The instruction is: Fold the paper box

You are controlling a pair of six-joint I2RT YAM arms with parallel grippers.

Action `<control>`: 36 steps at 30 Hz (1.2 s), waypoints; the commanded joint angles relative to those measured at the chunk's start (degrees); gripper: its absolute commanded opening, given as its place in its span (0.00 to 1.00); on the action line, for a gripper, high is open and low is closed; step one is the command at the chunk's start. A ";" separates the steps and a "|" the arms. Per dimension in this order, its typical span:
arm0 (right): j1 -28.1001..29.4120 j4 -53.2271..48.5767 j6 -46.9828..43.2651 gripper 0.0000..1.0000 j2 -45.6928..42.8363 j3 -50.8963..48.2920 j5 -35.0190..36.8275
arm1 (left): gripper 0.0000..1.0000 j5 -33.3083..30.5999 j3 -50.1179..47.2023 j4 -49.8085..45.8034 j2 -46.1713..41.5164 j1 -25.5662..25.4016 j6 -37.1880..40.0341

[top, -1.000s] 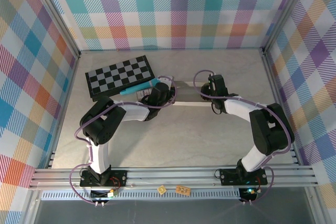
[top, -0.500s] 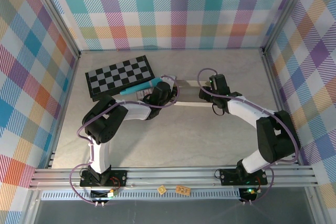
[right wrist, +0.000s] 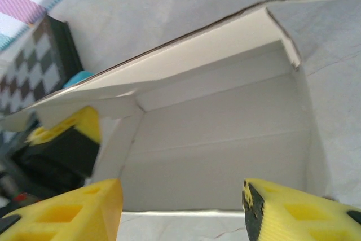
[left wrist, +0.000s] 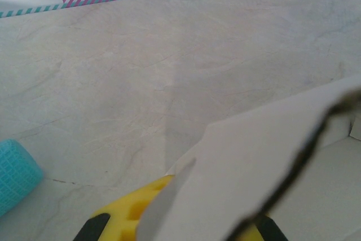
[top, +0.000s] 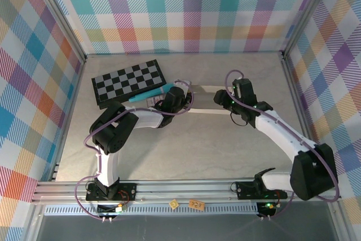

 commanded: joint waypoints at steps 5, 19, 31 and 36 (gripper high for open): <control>2.66 -6.97 32.45 0.57 4.34 10.52 3.94 | 0.00 1.32 -1.43 -9.90 2.82 -1.21 1.04; 3.96 -16.53 65.00 0.52 18.93 23.38 9.84 | 0.00 0.68 -2.07 -9.54 2.05 -1.21 1.00; 3.91 -12.97 65.74 0.38 23.48 24.59 9.23 | 0.00 0.72 -2.16 -9.40 1.67 -1.19 1.09; 3.61 -12.98 65.08 0.30 24.62 24.42 8.06 | 0.00 0.40 -2.09 -9.55 1.53 -1.21 1.17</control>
